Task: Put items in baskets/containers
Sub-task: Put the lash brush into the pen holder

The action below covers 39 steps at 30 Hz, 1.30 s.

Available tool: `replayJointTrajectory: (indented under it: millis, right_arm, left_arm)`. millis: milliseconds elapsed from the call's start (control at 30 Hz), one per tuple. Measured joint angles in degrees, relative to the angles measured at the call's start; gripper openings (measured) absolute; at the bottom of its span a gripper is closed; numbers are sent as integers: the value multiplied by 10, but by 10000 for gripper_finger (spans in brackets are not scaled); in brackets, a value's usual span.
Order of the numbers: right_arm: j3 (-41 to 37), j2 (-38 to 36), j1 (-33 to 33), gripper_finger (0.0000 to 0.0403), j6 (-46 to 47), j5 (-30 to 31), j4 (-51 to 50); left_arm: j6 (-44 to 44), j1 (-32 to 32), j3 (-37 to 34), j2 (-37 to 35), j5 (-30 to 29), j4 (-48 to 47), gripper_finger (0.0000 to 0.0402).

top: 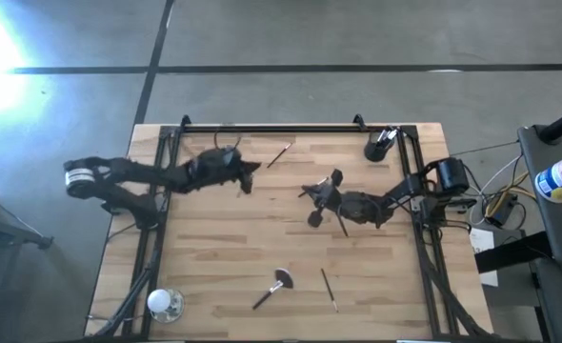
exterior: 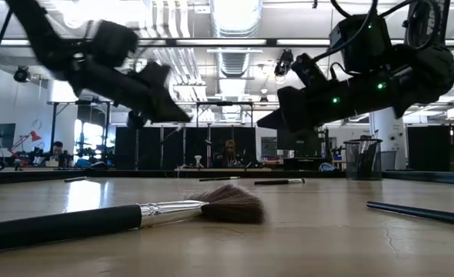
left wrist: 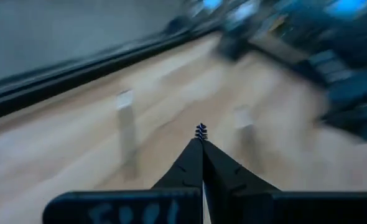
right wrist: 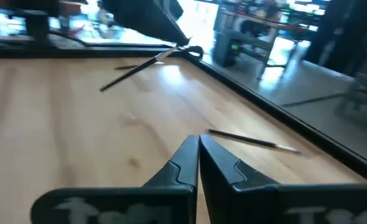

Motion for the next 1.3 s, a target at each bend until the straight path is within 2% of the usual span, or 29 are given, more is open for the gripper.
replayJointTrajectory:
  millis: [133, 300, 400, 567, 733, 900, 1100, 1300]
  right_arm:
    - [11, 1, 11, 9, 31, -48, 0]
    - [51, 22, 17, 15, 76, -102, 4]
    - [81, 35, 18, 34, 94, -124, 3]
    - [112, 42, 24, 86, 101, -125, 4]
    - [132, 42, 29, 137, 101, -129, 3]
    - [148, 42, 29, 163, 90, -128, 6]
    - [167, 42, 29, 141, 75, -128, 5]
    - [167, 42, 29, 69, 68, -112, 4]
  left_arm:
    - [-11, -46, -66, 23, 35, 218, 0]
    - [-7, -88, -69, 77, 98, 348, 0]
    - [14, -108, -49, 108, 105, 373, 0]
    - [48, -130, -9, 142, 108, 387, 0]
    - [52, -136, 10, 149, 121, 394, 0]
    - [53, -140, 17, 153, 121, 398, 0]
    - [56, -142, 19, 155, 124, 398, 0]
    - [57, -142, 20, 155, 128, 401, 0]
